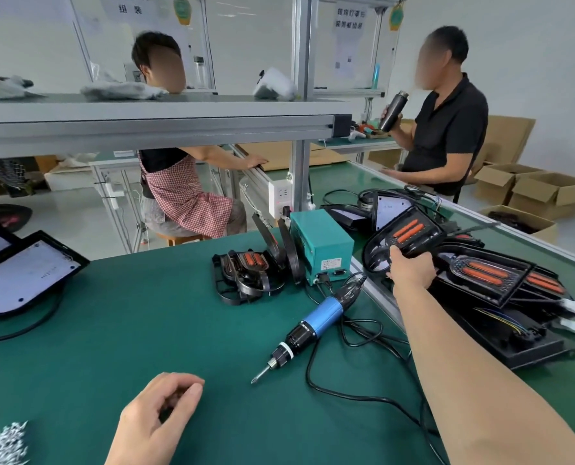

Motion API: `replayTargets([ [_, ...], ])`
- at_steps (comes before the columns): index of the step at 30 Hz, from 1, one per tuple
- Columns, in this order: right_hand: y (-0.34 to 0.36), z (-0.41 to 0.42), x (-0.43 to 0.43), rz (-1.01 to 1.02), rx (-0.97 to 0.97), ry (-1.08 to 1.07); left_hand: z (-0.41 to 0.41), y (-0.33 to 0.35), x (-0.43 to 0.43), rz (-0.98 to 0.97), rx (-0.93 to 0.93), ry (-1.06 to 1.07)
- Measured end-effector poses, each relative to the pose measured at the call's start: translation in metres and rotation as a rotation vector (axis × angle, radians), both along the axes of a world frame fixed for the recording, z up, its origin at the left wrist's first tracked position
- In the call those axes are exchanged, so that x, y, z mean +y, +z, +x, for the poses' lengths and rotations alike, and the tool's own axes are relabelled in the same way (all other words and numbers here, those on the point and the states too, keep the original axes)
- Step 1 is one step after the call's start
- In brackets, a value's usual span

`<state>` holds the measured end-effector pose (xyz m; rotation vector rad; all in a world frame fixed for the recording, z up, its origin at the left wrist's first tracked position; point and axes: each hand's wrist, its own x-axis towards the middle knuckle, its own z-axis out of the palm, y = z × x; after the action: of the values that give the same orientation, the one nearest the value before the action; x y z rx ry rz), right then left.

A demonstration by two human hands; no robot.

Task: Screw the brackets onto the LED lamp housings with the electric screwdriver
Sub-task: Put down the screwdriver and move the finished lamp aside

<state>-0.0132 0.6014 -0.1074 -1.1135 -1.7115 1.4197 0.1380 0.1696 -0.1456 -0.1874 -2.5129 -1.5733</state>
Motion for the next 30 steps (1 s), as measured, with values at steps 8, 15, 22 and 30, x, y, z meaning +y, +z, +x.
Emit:
replayTargets([
  [8, 0.011, -0.021, 0.016, -0.115, -0.051, 0.033, -0.002, -0.003, -0.001, 0.007, 0.007, 0.003],
  [15, 0.015, -0.022, 0.006, -0.236, 0.055, 0.028, -0.002, -0.001, -0.001, 0.02, 0.001, -0.006],
  [22, 0.018, -0.011, -0.026, -0.304, 0.169, -0.023, -0.001, 0.001, -0.001, 0.013, 0.001, -0.009],
  [30, 0.039, 0.02, -0.106, -0.276, 0.391, 0.069, 0.001, 0.002, -0.002, 0.027, -0.003, -0.013],
])
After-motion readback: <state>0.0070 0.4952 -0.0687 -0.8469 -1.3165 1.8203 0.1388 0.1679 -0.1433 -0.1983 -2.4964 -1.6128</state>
